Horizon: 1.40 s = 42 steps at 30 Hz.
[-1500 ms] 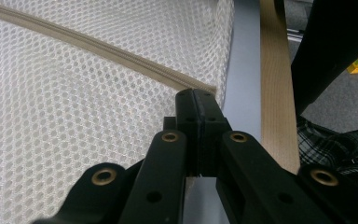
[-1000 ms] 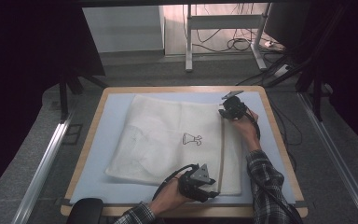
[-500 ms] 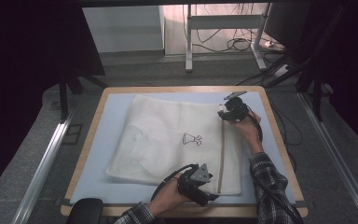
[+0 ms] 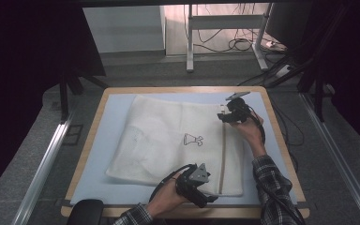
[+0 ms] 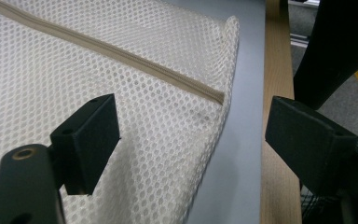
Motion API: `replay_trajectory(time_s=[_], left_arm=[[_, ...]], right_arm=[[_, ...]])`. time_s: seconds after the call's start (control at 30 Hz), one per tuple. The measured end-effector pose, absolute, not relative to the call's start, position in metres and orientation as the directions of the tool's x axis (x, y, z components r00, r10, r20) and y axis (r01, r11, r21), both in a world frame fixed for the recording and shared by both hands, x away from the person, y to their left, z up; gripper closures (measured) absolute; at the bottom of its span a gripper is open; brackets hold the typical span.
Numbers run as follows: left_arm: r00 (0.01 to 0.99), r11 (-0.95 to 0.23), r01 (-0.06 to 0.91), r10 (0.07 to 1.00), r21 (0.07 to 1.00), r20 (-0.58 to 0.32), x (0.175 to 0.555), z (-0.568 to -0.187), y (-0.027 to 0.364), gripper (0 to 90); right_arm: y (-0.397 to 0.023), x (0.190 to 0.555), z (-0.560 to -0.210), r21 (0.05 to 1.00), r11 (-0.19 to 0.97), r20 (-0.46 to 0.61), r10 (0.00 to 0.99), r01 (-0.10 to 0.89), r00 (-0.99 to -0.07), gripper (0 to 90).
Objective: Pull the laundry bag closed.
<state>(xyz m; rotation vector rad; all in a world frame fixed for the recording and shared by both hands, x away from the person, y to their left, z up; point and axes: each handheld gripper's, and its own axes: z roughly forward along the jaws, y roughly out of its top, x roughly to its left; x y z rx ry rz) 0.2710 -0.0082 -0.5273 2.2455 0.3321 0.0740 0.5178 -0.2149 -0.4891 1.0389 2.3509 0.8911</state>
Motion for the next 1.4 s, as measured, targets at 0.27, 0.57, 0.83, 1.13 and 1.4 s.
replay_trajectory(time_s=[0.27, 0.57, 0.83, 1.13, 1.4], left_arm=[[0.965, -0.624, 0.208, 0.259, 0.753, -0.052, 0.266, -0.526, -0.007, 12.9], [0.964, -0.629, 0.207, 0.263, 0.750, -0.046, 0.264, -0.524, -0.002, 9.5], [0.958, -0.624, 0.217, 0.283, 0.751, -0.042, 0.265, -0.521, 0.009, 7.6], [0.954, -0.650, 0.216, 0.299, 0.729, -0.015, 0.265, -0.523, 0.016, 5.7], [0.950, -0.652, 0.209, 0.313, 0.729, 0.008, 0.264, -0.522, 0.024, 3.5]], right_arm=[[-0.215, 0.513, -0.486, 0.698, 0.516, -0.104, 0.759, 0.497, -0.643, 29.8], [-0.211, 0.505, -0.484, 0.698, 0.519, -0.079, 0.741, 0.494, -0.667, 21.6], [-0.209, 0.501, -0.483, 0.698, 0.505, -0.039, 0.735, 0.508, -0.677, 18.1], [-0.207, 0.496, -0.483, 0.673, 0.486, 0.025, 0.738, 0.557, -0.675, 10.4], [-0.208, 0.489, -0.481, 0.669, 0.495, 0.027, 0.729, 0.554, -0.684, 5.5]])
